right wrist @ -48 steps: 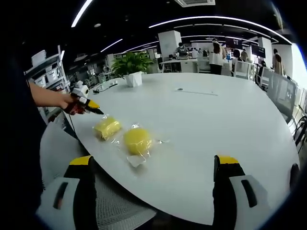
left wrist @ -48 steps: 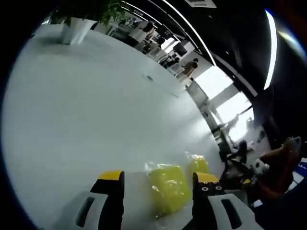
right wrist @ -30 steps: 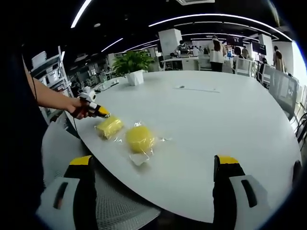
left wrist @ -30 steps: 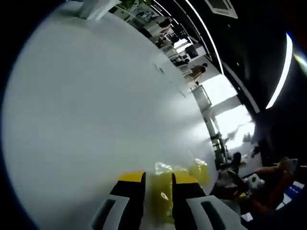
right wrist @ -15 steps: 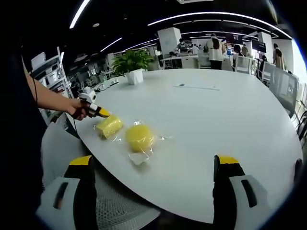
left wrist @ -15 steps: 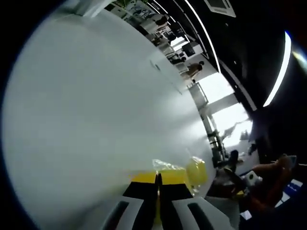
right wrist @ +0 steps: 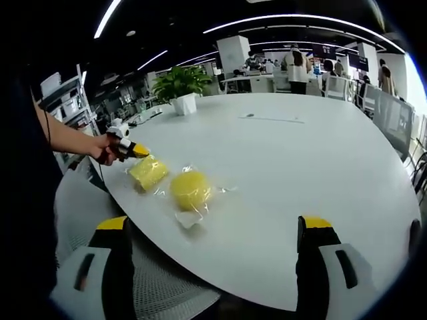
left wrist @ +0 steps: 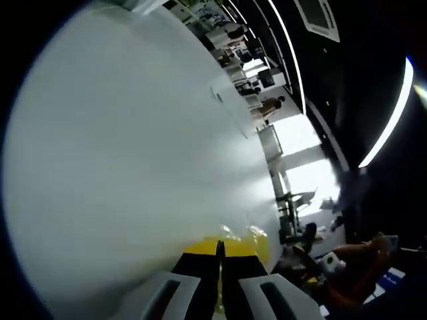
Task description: Compare the silicone blocks by pressing each to a similar depth, holding the contact briefly, and releasing to observe deformation and rebound differences across the visible hardness samples.
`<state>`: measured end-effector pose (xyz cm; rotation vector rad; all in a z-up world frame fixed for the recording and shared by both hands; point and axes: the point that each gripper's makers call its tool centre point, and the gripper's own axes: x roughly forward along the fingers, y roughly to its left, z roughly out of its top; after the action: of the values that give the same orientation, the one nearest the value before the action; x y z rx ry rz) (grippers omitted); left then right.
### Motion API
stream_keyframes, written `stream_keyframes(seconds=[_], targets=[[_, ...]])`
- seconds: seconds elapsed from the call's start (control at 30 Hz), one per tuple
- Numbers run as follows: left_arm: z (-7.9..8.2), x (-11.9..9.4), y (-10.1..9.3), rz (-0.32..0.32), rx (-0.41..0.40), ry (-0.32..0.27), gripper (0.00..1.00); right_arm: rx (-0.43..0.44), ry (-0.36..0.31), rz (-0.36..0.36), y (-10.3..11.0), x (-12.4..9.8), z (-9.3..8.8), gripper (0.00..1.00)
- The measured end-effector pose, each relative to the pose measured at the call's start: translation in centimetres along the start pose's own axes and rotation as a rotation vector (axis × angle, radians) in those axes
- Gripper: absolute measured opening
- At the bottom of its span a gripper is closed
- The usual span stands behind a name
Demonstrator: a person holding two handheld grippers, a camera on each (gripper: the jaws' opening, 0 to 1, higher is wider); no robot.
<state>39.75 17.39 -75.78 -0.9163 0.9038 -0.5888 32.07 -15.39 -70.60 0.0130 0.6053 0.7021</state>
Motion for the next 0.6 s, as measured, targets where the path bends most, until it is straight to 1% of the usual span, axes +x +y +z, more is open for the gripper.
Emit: stream_keyframes(seconds=[0.17, 0.33, 0.37, 0.57, 0.6], targets=[[0.6, -0.5, -1.1, -0.030, 0.009, -0.027, 0.00, 0.002, 0.000, -0.004, 0.0, 0.2, 0.1, 0.97], [1.4, -1.0, -2.5, -0.058, 0.044, -0.045, 0.00, -0.001, -0.009, -0.004, 0.1, 0.5, 0.5, 0.97], [1.6, -1.1, -3.0, -0.071, 0.058, -0.047, 0.00, -0.001, -0.011, -0.004, 0.0, 0.5, 0.5, 0.97], [2.4, -1.5, -4.7, -0.088, 0.119, -0.053, 0.00, -0.005, -0.015, 0.002, 0.4, 0.7, 0.8, 0.97], [2.5, -1.6, -5.1, -0.094, 0.140, -0.053, 0.00, -0.008, -0.017, 0.002, 0.5, 0.7, 0.9, 0.97]])
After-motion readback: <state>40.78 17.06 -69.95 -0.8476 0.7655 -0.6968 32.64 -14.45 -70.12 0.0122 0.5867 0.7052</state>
